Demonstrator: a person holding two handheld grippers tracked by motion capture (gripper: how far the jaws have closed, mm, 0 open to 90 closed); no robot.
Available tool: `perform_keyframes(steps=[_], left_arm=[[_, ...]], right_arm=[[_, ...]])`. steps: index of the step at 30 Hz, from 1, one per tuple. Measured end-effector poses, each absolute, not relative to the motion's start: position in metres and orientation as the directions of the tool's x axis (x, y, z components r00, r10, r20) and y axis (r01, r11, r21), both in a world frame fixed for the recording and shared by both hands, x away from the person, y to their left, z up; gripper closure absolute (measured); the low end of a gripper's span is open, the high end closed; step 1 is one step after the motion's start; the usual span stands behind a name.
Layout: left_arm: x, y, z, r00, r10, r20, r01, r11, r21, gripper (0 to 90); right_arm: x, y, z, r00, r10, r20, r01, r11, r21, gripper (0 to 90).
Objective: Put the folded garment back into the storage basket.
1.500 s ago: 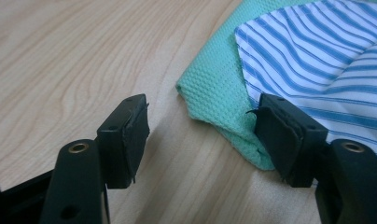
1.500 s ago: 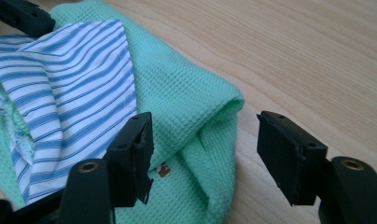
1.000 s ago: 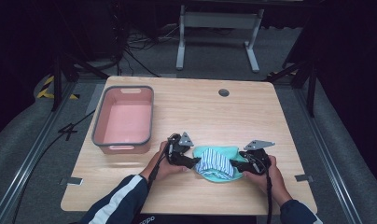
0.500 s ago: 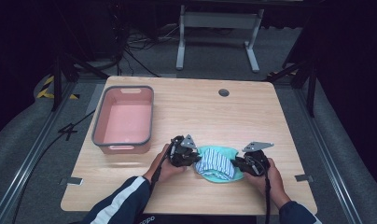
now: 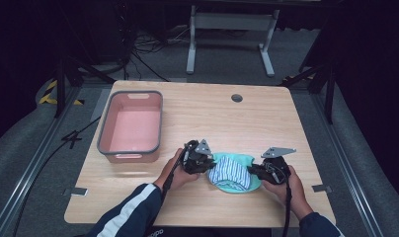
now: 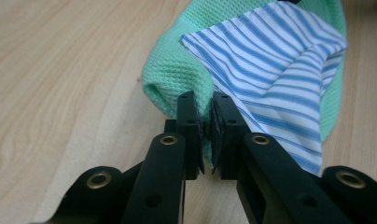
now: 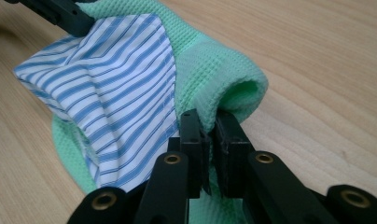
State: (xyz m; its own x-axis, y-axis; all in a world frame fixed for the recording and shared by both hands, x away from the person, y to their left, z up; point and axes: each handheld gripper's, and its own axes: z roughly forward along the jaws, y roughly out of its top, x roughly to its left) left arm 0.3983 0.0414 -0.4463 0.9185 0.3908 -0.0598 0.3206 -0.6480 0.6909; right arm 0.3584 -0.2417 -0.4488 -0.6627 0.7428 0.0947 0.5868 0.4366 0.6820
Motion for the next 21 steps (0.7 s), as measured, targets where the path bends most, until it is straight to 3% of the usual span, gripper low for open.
perform_keyframes(steps=[9, 21], left_arm=[[0.398, 0.035, -0.419, 0.928, 0.372, 0.003, 0.267, -0.673, 0.689, 83.5], [0.404, 0.050, -0.392, 0.916, 0.402, 0.007, 0.276, -0.642, 0.715, 83.6]], right_arm=[[0.359, -0.235, -0.422, -0.700, 0.711, 0.061, 0.531, 0.462, 0.710, 83.0], [0.365, -0.227, -0.393, -0.704, 0.710, 0.030, 0.498, 0.463, 0.733, 82.9]])
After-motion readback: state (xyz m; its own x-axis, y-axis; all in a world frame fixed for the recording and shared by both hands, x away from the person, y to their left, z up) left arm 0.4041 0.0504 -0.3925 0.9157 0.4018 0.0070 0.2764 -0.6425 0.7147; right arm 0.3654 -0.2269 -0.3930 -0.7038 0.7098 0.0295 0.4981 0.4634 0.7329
